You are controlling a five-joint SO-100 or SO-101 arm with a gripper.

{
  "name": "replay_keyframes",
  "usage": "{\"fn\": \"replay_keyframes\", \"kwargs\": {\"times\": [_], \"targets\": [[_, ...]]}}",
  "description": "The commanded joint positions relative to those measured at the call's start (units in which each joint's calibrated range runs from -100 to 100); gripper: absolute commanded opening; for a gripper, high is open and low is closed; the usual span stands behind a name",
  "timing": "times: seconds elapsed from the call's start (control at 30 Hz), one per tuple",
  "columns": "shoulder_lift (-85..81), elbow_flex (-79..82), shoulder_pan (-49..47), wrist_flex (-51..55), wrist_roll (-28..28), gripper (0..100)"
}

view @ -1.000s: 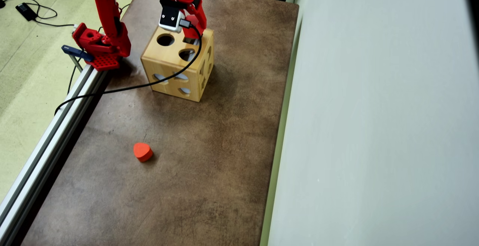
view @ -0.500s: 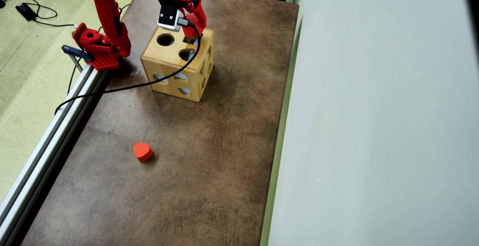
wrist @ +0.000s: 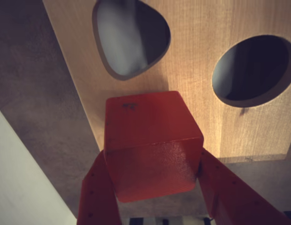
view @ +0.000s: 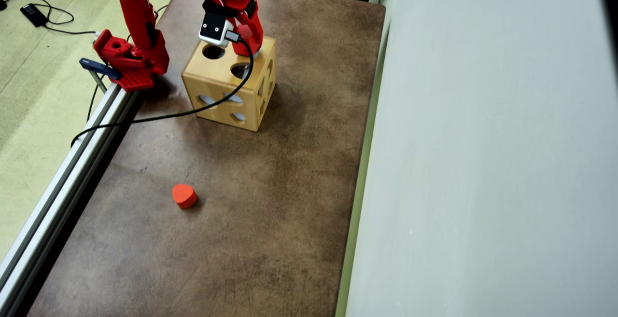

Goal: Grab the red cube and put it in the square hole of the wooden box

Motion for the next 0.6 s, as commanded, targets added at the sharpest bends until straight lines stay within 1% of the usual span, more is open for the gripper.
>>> {"fn": "replay_keyframes", "kwargs": {"times": [0.0, 0.57], "targets": [[-3.3, -0.2, -0.5, -0.2, 0.4, 3], [-1.6, -0.2, -1.5, -0.6, 0.4, 3]]}}
